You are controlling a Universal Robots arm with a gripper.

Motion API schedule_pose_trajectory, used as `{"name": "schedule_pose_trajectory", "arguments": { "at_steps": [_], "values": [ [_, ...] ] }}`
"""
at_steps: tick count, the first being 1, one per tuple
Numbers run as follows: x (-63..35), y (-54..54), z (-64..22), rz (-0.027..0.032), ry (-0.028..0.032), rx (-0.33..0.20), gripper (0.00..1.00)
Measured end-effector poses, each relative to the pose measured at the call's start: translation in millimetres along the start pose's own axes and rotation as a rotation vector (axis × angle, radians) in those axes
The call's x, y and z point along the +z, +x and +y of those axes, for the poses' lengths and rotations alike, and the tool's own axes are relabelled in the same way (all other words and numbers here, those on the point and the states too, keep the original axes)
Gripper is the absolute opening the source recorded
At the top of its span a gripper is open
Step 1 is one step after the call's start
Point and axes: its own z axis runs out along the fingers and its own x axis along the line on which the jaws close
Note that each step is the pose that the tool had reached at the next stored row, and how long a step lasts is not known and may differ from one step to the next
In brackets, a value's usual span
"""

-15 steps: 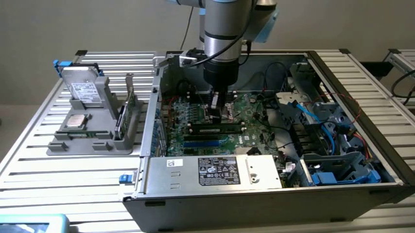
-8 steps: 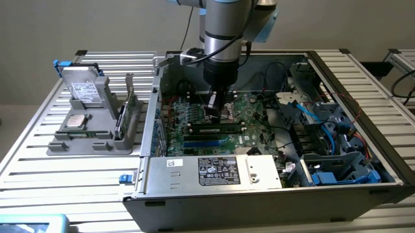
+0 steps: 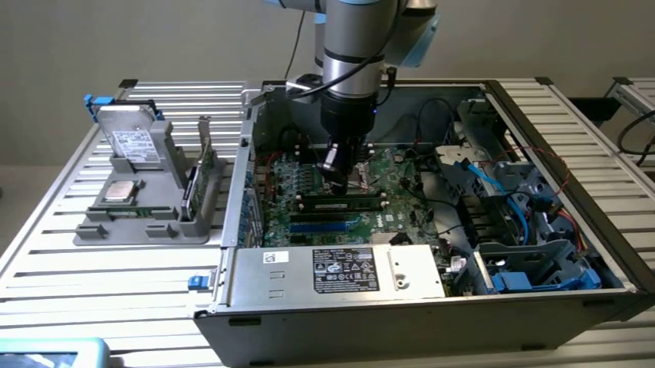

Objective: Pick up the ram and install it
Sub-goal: 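Press down the ram until it locks into place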

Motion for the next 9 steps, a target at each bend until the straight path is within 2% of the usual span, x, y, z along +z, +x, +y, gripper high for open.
{"name": "schedule_pose_trajectory", "arguments": {
  "at_steps": [5,9],
  "values": [
    [-0.3,0.1,0.0,-0.0016,-0.0026,0.057,0.11],
    [-0.7,0.1,0.0,-0.0057,0.0005,0.097,0.11]
  ]
}}
